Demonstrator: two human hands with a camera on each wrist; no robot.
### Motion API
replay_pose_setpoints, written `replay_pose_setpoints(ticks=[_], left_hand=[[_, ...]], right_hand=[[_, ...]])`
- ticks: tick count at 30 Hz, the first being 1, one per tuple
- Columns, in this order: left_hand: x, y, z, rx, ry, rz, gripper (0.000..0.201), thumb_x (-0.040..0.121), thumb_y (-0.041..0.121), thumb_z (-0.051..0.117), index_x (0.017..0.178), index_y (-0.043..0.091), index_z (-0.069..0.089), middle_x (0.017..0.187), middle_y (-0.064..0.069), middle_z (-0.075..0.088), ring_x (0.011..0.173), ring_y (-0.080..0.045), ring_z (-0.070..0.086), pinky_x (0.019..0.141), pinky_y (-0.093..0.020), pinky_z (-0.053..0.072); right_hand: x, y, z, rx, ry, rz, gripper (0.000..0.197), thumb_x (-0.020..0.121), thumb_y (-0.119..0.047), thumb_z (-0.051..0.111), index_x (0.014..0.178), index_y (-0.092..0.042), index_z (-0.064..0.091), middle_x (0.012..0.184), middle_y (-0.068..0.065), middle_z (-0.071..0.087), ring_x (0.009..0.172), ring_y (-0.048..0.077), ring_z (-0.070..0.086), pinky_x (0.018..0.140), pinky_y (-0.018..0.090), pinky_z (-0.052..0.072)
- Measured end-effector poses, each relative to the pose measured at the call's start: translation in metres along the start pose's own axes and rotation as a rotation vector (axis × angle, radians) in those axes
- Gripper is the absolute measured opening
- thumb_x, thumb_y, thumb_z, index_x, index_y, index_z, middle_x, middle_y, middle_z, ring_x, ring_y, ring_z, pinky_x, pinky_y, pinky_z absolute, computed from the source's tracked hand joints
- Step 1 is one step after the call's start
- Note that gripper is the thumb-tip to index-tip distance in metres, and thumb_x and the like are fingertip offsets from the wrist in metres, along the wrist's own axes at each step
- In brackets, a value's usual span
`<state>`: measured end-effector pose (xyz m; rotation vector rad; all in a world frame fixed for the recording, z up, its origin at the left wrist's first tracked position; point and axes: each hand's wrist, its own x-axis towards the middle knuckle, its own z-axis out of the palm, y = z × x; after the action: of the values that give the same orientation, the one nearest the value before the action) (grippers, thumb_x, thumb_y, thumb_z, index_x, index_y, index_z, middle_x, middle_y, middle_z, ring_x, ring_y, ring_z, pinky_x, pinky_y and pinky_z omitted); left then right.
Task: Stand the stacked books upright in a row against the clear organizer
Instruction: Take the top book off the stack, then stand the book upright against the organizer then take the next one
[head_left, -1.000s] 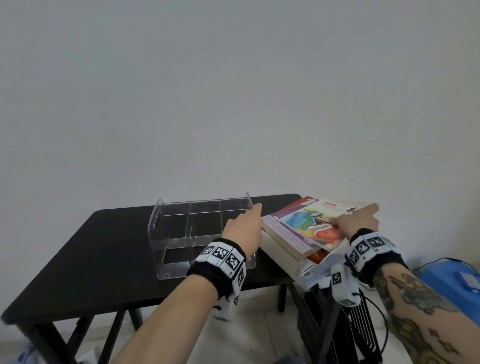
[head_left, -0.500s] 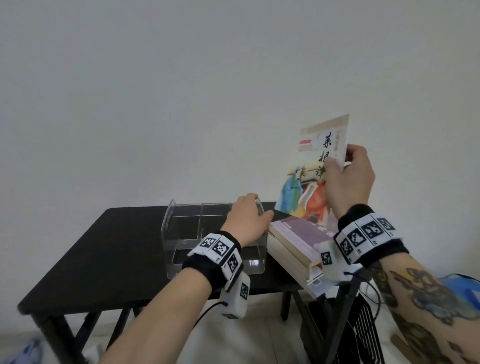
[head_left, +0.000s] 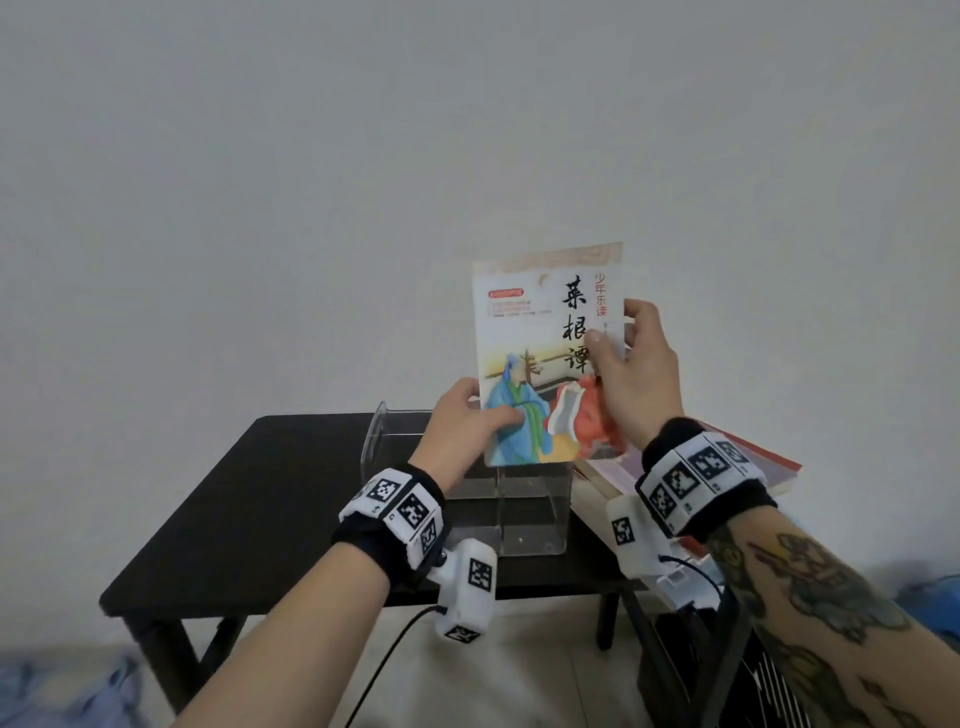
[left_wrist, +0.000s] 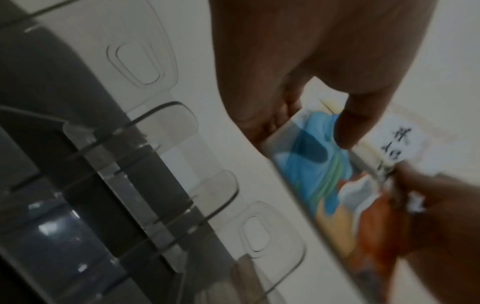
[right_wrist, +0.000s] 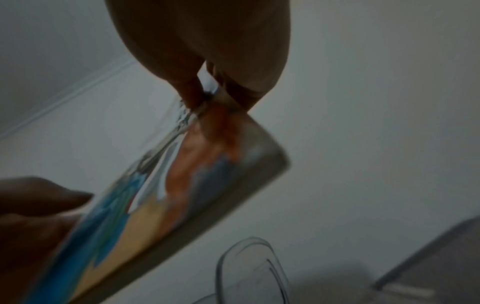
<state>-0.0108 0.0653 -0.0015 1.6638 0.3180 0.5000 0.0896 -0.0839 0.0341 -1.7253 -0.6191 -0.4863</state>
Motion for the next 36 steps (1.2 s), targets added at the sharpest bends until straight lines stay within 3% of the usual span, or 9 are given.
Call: replay_pose_setpoints(ticks=[4,8,12,17,20,24,28,32,36], left_hand=[[-0.005,0.010,0.000,-0.013,-0.053,0.114,0.037,0.082,-0.004,0.069,0.111,0.018,0.064,0.117,-0.005,0.073,0.106,-0.022,0.070,0.096,-0.044,0.056],[-0.016,0.011,0.004,0.249,0.149,0.329,0.035,0.093,0.010,0.060,0.125,0.022,0.059,0.127,0.003,0.068,0.112,-0.014,0.066,0.093,-0.038,0.058],[-0.024,0.000,0.016,0.434,0.291,0.347,0.051,0.098,0.021,0.051,0.147,0.020,0.038,0.129,-0.009,0.065,0.109,-0.028,0.066,0.091,-0.035,0.057],[-0.024,-0.025,0.043,0.659,0.152,0.199,0.078,0.098,0.016,0.046,0.158,0.034,-0.001,0.099,-0.011,0.069,0.084,-0.028,0.069,0.078,-0.046,0.060],[-0.020,-0.041,0.060,0.703,0.089,0.169,0.084,0.098,0.014,0.043,0.155,0.038,-0.014,0.084,-0.004,0.062,0.077,-0.028,0.066,0.076,-0.047,0.058],[-0.018,-0.059,0.077,0.709,0.057,0.206,0.082,0.099,0.015,0.040,0.154,0.039,-0.017,0.094,-0.007,0.066,0.080,-0.029,0.065,0.073,-0.046,0.055],[-0.018,-0.073,0.079,0.657,0.030,0.213,0.076,0.102,0.022,0.041,0.157,0.030,-0.010,0.111,-0.010,0.068,0.096,-0.031,0.067,0.083,-0.046,0.055],[-0.017,-0.079,0.076,0.603,-0.048,0.204,0.069,0.102,0.021,0.040,0.159,0.023,0.000,0.123,-0.014,0.066,0.104,-0.034,0.067,0.090,-0.046,0.054],[-0.019,-0.084,0.076,0.469,-0.208,0.110,0.083,0.097,0.013,0.044,0.157,0.034,-0.009,0.125,-0.015,0.065,0.100,-0.031,0.068,0.092,-0.046,0.055]], right_hand=[[-0.001,0.007,0.014,-0.027,-0.060,0.012,0.035,0.098,-0.025,0.053,0.132,-0.019,0.044,0.093,-0.009,0.061,0.074,-0.005,0.057,0.057,0.002,0.040],[0.002,0.021,0.016,-0.135,-0.066,0.140,0.051,0.097,-0.044,0.047,0.139,-0.015,0.038,0.122,0.008,0.056,0.101,0.020,0.058,0.083,0.028,0.042],[0.004,0.049,0.001,-0.503,-0.107,0.321,0.064,0.092,-0.044,0.050,0.140,-0.004,0.037,0.139,0.022,0.039,0.124,0.039,0.041,0.102,0.046,0.036],[0.000,0.085,-0.026,-0.792,-0.220,0.666,0.085,0.083,-0.055,0.059,0.142,-0.004,0.026,0.144,0.024,0.028,0.133,0.040,0.027,0.107,0.049,0.030],[0.000,0.106,-0.036,-0.915,-0.255,0.730,0.098,0.068,-0.060,0.065,0.141,-0.006,0.027,0.145,0.022,0.029,0.135,0.039,0.022,0.109,0.052,0.026],[0.034,0.219,-0.051,-0.926,-0.377,0.778,0.123,0.033,-0.080,0.053,0.135,-0.014,0.041,0.138,0.016,0.046,0.119,0.040,0.043,0.097,0.056,0.036],[-0.005,0.126,-0.072,-0.978,-0.227,0.922,0.127,0.053,-0.073,0.071,0.146,-0.004,0.018,0.147,0.022,0.029,0.134,0.038,0.028,0.110,0.049,0.028],[-0.011,0.125,-0.085,-0.796,-0.159,1.045,0.144,0.056,-0.066,0.080,0.150,0.001,-0.007,0.152,0.025,0.021,0.137,0.038,0.030,0.111,0.046,0.028],[0.006,0.207,-0.091,-0.625,-0.226,1.013,0.166,0.014,-0.085,0.073,0.148,-0.003,0.023,0.143,0.021,0.045,0.117,0.035,0.058,0.100,0.045,0.047]])
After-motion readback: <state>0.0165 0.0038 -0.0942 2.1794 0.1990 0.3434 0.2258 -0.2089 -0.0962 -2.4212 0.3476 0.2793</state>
